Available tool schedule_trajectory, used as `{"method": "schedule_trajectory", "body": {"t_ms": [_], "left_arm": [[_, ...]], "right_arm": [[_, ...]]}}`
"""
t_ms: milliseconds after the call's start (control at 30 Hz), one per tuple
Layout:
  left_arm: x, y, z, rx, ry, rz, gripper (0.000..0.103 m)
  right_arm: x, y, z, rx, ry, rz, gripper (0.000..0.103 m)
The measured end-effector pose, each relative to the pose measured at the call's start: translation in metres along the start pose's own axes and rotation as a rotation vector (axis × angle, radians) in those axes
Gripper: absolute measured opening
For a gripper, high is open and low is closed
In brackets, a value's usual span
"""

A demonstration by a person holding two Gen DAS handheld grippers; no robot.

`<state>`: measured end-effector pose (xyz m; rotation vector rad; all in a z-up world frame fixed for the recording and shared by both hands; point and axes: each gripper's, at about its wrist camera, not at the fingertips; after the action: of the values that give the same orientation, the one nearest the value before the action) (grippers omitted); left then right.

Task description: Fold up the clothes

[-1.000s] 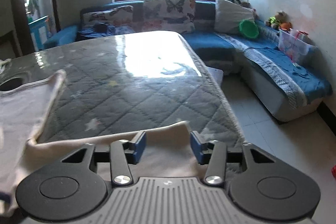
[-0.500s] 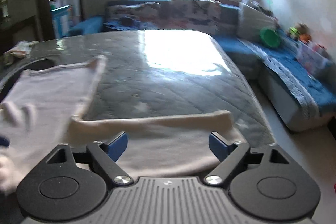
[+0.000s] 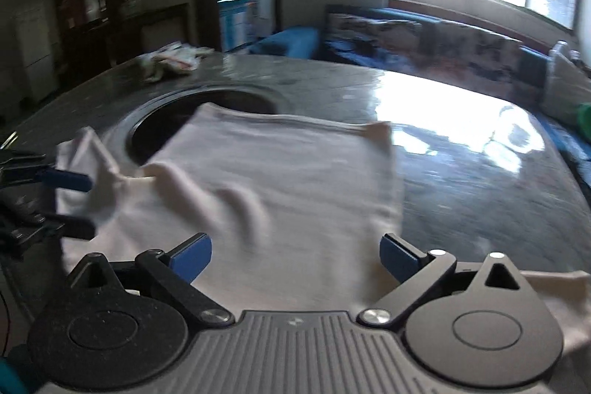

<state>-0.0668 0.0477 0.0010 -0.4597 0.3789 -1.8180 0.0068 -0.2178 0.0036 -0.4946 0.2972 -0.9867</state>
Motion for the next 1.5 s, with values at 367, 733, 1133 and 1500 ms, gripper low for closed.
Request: {"method": "schedule_trajectory", "body": {"t_ms": [367,733,1133,1500], "left_arm": [[-0.069,-0.011,-0.018,-0.010,-0.120,0.169,0.076],[-0.117,-0.021,-0.007,0.018,-0.215,0.280,0.077],[-0.127,-0.039,-0.026,-0.014,-0.177,0.504,0.077],[-0.106,-0.058,-0.007,0.036,-0.215,0.522,0.076]], "right_arm": [[-0.032,0.042,-0.011,-0.091,-0.039,0.082,0.101],[-0.037,0.046,-0.016,-0.104,-0.058,0.077,0.103],[-0.040,0.046,-0.015,-0.120,-0.068,0.075,0.103],[-0.044,0.028,-0.017,-0.111,-0.080,0.107,0.103]]}}
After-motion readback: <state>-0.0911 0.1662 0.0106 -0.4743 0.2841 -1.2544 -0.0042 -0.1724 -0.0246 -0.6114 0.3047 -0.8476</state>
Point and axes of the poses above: each gripper's, at about its wrist camera, not at the fingertips, and y roughly the way its jaws point, x to its right, z to its top, and after that the axes turned 9 degrees about x, right-handed
